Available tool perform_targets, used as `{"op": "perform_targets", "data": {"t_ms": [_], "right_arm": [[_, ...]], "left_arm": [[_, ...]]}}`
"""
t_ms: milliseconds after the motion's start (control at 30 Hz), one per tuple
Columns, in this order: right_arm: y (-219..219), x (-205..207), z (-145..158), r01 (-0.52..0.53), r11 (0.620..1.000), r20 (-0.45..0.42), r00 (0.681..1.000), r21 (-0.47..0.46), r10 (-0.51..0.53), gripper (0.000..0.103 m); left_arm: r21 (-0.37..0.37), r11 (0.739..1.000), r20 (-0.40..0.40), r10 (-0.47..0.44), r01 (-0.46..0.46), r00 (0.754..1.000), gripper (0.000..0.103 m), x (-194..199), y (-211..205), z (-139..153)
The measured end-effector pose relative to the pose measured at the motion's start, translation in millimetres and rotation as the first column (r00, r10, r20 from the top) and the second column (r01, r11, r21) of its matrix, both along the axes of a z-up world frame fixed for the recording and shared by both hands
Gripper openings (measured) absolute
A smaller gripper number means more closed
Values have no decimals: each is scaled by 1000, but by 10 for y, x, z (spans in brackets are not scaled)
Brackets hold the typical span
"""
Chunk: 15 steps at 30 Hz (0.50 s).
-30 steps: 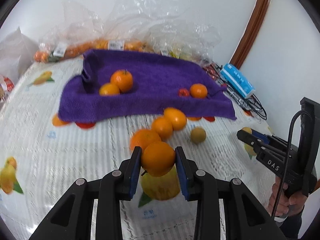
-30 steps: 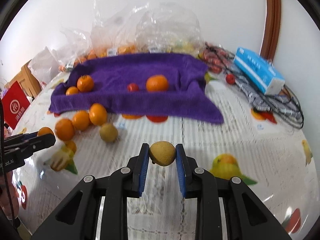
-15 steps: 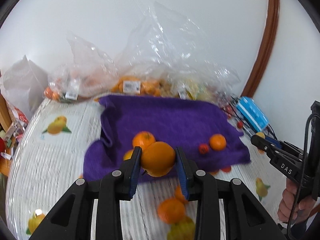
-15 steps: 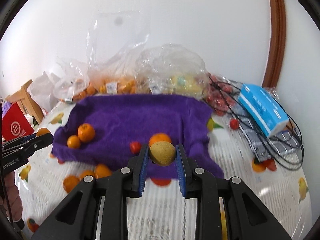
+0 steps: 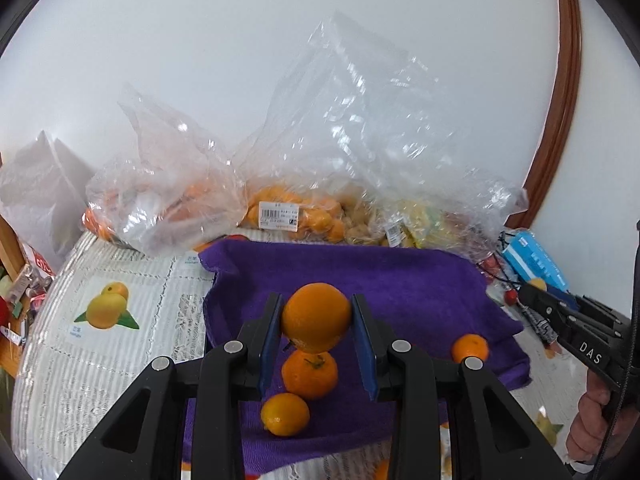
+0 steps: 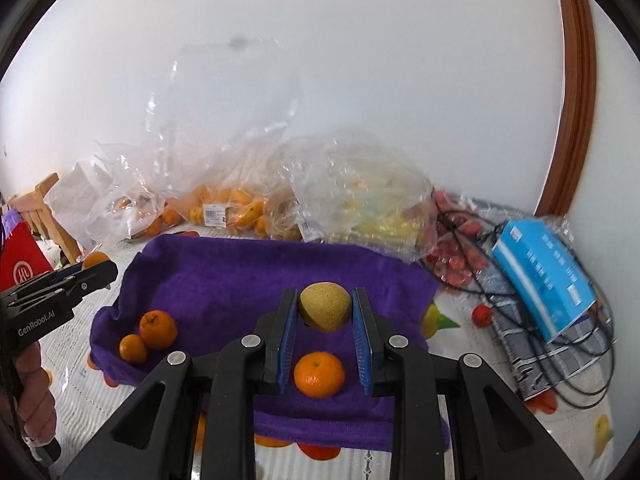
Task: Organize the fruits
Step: 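Open the right tool to drop the yellow fruit while the left tool releases its orange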
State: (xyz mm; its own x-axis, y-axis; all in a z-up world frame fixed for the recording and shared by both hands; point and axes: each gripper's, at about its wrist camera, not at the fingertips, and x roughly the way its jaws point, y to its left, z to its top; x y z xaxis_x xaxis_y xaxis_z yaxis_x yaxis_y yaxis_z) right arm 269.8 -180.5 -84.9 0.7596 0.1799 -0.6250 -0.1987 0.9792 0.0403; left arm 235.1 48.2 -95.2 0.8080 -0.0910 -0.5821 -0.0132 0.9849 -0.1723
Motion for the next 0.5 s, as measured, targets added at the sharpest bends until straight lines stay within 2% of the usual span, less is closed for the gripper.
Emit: {"op": "perform_targets", "data": {"t_ms": [133, 200, 367, 500], "right_arm": [[-66, 98, -282, -9, 999, -55, 998, 40, 11, 27], [-75, 130, -388, -2, 1000, -75, 997, 31, 5, 27], [-37, 130, -501, 10, 1000, -74, 997, -12, -11, 27], [-9, 147, -570, 18, 999, -70, 997, -31, -20, 27]], "left_arm": [[3, 1000, -57, 14, -14, 998, 32, 67, 41, -261], [-33, 999, -90, 14, -17, 996, 32, 90, 94, -345], [-87, 995, -99, 29, -38, 995, 32, 73, 199, -388], [-85, 995, -116, 47, -57, 992, 32, 94, 221, -437]]}}
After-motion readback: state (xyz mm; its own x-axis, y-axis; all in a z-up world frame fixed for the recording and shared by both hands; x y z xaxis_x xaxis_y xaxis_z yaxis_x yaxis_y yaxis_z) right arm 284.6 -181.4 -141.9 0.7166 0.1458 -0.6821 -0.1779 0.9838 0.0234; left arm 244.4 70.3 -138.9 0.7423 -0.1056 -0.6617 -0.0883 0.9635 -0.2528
